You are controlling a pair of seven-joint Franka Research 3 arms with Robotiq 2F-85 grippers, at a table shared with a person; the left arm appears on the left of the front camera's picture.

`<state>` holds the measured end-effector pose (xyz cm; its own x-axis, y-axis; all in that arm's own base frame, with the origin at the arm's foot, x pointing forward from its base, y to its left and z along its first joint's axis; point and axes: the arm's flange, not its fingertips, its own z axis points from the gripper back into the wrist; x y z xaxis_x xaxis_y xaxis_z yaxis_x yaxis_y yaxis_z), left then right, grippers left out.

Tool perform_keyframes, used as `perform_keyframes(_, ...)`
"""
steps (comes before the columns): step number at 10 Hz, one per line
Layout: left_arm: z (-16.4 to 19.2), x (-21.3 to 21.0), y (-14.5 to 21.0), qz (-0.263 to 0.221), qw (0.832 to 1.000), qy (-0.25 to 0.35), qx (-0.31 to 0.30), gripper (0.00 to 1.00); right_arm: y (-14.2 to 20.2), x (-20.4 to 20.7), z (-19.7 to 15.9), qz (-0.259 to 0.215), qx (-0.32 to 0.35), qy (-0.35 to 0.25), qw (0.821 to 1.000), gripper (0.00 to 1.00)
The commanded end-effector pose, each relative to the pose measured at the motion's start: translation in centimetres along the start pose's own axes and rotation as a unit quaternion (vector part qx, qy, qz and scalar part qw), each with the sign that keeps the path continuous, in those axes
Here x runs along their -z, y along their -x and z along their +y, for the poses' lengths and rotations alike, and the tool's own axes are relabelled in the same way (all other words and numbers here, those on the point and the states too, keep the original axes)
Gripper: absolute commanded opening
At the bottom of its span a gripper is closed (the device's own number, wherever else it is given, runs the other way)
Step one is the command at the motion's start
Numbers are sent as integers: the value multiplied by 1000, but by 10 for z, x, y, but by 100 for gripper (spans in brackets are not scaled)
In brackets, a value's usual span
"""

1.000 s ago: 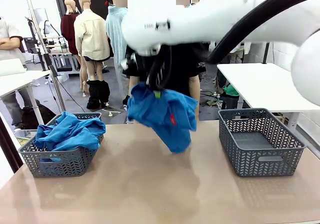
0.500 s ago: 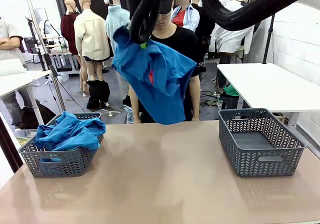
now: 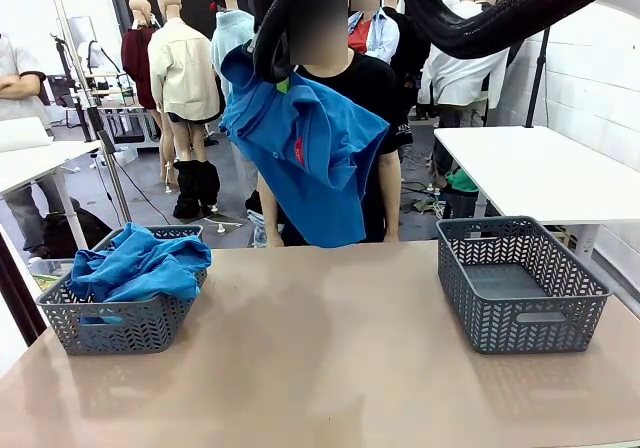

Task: Sort the tops and bottoms.
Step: Sort the clothes according to human instructions.

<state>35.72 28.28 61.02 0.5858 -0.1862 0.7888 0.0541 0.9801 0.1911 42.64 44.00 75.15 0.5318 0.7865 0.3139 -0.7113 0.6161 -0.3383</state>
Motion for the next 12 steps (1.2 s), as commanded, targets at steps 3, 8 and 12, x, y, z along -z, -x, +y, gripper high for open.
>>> perform_keyframes(3, 2, 1, -2, 2, 1000, -5, -3, 100, 1, -2, -1, -3, -2, 3, 1000, 0)
perform_keyframes(8, 2, 1, -2, 2, 1000, -5, -3, 100, 1, -2, -1, -3, -2, 3, 1000, 0)
perform_keyframes(12, 2, 1, -2, 2, 1000, -5, -3, 100, 1, -2, -1, -3, -2, 3, 1000, 0)
